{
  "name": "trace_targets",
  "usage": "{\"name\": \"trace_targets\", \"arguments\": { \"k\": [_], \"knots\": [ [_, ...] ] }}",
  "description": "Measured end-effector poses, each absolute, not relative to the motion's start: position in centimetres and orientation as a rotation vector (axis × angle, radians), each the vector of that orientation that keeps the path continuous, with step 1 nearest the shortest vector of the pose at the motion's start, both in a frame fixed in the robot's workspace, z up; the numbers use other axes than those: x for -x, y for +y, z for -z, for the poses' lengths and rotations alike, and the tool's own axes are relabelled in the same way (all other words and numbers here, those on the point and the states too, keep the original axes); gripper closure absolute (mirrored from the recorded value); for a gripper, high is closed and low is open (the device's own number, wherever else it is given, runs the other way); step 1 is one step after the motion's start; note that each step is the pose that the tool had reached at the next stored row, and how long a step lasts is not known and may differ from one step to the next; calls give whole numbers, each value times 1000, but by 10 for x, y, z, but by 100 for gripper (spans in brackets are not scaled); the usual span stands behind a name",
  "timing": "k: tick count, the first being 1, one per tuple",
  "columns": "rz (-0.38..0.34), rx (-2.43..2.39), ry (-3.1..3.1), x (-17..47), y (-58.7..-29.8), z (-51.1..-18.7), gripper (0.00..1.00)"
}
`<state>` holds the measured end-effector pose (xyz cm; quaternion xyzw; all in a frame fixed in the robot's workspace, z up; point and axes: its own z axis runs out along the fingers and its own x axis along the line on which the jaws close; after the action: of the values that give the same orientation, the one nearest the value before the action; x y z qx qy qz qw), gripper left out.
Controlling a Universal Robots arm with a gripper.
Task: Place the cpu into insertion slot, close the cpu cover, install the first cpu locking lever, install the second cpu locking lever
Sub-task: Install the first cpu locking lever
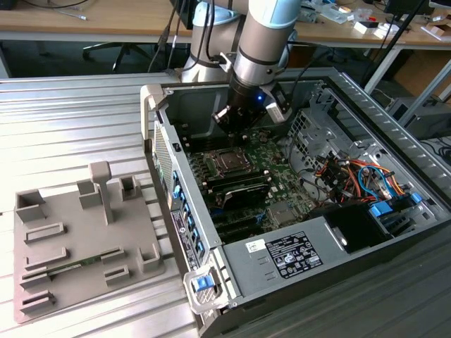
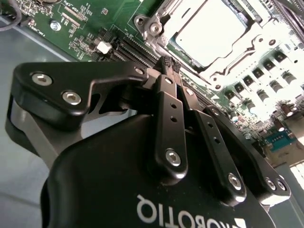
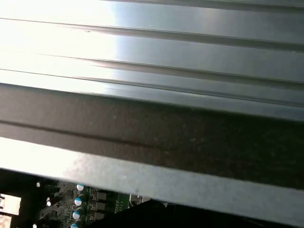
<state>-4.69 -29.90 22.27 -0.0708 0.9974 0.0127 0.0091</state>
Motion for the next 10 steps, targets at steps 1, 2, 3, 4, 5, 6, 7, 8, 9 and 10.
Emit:
{"name": "trace_targets", "arguments": {
  "k": [1, 2, 3, 4, 5, 6, 7, 8, 9, 10],
  "knots": [
    [-41, 221, 3115, 47, -299, -224, 89],
    [-43, 221, 3115, 46, -300, -225, 89],
    [-44, 221, 3115, 46, -300, -226, 89],
    [-45, 221, 3115, 46, -300, -227, 89],
    [-46, 221, 3115, 46, -301, -229, 89],
    [-49, 221, 3115, 46, -301, -231, 89],
    [-52, 221, 3115, 46, -301, -233, 89],
    [-54, 221, 3114, 46, -301, -236, 89],
    [-57, 221, 3114, 46, -302, -238, 89],
    [-58, 221, 3114, 46, -302, -239, 89]
  ]
}}
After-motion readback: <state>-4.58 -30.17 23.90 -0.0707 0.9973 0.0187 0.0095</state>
